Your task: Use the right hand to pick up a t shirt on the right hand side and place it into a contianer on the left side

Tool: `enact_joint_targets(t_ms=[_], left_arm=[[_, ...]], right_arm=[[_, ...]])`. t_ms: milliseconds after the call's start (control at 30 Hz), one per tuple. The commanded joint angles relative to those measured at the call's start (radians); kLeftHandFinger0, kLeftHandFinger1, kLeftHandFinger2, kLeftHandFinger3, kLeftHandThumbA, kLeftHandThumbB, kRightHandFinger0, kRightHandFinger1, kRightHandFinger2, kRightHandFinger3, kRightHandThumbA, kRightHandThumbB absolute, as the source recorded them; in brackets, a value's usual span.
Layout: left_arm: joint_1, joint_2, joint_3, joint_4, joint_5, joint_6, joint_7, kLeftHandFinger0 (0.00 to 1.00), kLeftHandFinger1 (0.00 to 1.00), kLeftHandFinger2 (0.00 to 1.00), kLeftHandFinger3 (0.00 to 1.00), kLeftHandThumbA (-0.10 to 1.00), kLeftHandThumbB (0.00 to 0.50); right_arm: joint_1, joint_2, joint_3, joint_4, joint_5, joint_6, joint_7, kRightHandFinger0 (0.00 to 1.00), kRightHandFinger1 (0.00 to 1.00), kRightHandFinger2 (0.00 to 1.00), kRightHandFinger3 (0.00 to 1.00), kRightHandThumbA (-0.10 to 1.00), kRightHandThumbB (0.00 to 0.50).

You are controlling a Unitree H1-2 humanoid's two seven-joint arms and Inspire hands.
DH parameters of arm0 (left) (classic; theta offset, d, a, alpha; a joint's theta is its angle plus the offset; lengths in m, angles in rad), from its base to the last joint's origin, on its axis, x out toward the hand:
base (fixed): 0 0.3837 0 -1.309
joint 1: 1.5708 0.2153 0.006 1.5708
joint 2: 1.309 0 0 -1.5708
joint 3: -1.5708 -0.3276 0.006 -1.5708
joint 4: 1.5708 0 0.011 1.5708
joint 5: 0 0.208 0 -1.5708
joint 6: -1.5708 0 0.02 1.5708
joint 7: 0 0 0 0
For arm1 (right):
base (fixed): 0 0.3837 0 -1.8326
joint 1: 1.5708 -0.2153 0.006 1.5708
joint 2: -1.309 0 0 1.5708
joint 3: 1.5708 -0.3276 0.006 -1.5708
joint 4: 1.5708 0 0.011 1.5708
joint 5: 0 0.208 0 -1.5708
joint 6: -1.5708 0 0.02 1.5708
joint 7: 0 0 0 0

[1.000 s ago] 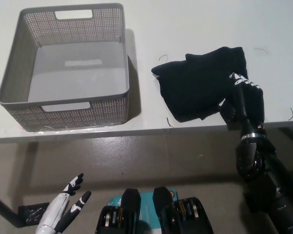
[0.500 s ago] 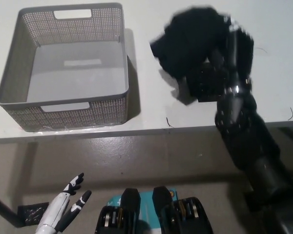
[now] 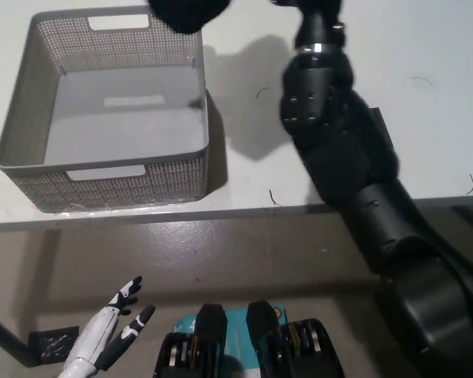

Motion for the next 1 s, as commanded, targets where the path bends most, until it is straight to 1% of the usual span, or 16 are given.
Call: enact_joint_targets(t_ms=[0,33,100,133,267,333,400,500,533,567,600,633,667,700,867,967], left_arm=[[-0.01,-0.006,-0.012,-0.014,0.014,-0.011,0.007,0.91,0.93,1.0,1.0,1.0,0.345],[-0.011,-0.009,-0.016,-0.011,0.019,-0.015,0.011,0.92,0.94,1.0,1.0,1.0,0.337],[-0.011,-0.019,-0.02,-0.006,0.001,-0.017,0.001,0.93,0.95,1.0,1.0,1.0,0.35],[-0.006,-0.02,-0.021,-0.012,-0.004,-0.008,-0.007,0.94,0.96,1.0,1.0,1.0,0.351],[0.001,-0.021,-0.036,-0.024,0.017,-0.007,-0.005,0.92,0.93,1.0,1.0,1.0,0.34],[-0.005,-0.022,-0.038,-0.018,0.015,-0.018,-0.006,0.92,0.93,1.0,1.0,1.0,0.316],[-0.012,-0.026,-0.043,-0.014,0.015,-0.017,-0.008,0.9,0.92,1.0,1.0,1.0,0.312],[-0.012,-0.027,-0.044,-0.021,0.014,-0.001,-0.014,0.92,0.94,1.0,1.0,1.0,0.311],[-0.015,-0.027,-0.044,-0.017,0.011,-0.004,-0.016,0.93,0.95,1.0,1.0,1.0,0.306],[-0.018,-0.026,-0.046,-0.013,0.012,-0.01,-0.016,0.95,0.97,1.0,1.0,1.0,0.294],[-0.021,-0.025,-0.049,-0.011,0.016,-0.013,-0.017,0.96,0.97,1.0,1.0,1.0,0.293],[-0.021,-0.027,-0.049,-0.01,0.014,-0.015,-0.017,0.94,0.96,1.0,1.0,1.0,0.296],[-0.021,-0.028,-0.049,-0.009,0.017,-0.011,-0.014,0.94,0.96,1.0,1.0,1.0,0.295],[-0.022,-0.028,-0.048,-0.007,0.019,-0.011,-0.013,0.93,0.96,1.0,1.0,1.0,0.301],[-0.026,-0.031,-0.055,0.0,0.026,-0.004,-0.017,0.97,1.0,1.0,1.0,1.0,0.308],[-0.022,-0.032,-0.056,0.004,0.028,-0.017,-0.009,0.96,0.99,1.0,1.0,1.0,0.296]], right_arm=[[-0.108,0.044,0.034,0.027,0.013,-0.013,0.026,0.39,0.42,0.59,0.61,-0.1,0.297],[-0.113,0.053,0.041,0.033,0.029,-0.001,0.073,0.42,0.45,0.63,0.65,-0.1,0.256],[-0.121,0.082,0.058,0.063,0.033,0.023,0.107,0.44,0.45,0.65,0.65,-0.1,0.27],[-0.125,0.102,0.066,0.084,0.038,0.041,0.13,0.47,0.49,0.71,0.68,-0.1,0.212],[-0.122,0.123,0.091,0.145,0.038,0.077,0.169,0.55,0.64,0.82,0.7,-0.1,0.206],[-0.129,0.131,0.093,0.191,0.046,0.082,0.163,0.59,0.61,0.78,0.68,-0.1,0.236],[-0.124,0.128,0.094,0.204,0.054,0.088,0.179,0.65,0.63,0.78,0.69,-0.1,0.217],[-0.123,0.123,0.118,0.242,0.066,0.078,0.284,0.73,0.82,0.94,0.82,-0.1,0.11],[-0.124,0.124,0.111,0.245,0.09,0.082,0.338,0.88,0.95,1.0,1.0,-0.1,0.125],[-0.125,0.125,0.108,0.241,0.104,0.107,0.382,1.0,1.0,1.0,1.0,-0.07,0.183],[-0.127,0.123,0.108,0.235,0.112,0.139,0.425,1.0,1.0,1.0,1.0,0.05,0.317],[-0.132,0.123,0.114,0.227,0.112,0.193,0.474,1.0,1.0,1.0,1.0,0.19,0.294],[-0.134,0.122,0.129,0.229,0.101,0.21,0.502,1.0,1.0,1.0,1.0,0.29,0.412],[-0.134,0.123,0.136,0.228,0.096,0.216,0.512,1.0,1.0,1.0,1.0,0.3,0.434],[-0.129,0.117,0.129,0.2,0.118,0.305,0.599,1.0,1.0,1.0,1.0,0.17,0.368],[-0.128,0.117,0.122,0.18,0.129,0.357,0.637,1.0,1.0,1.0,1.0,0.15,0.363]])
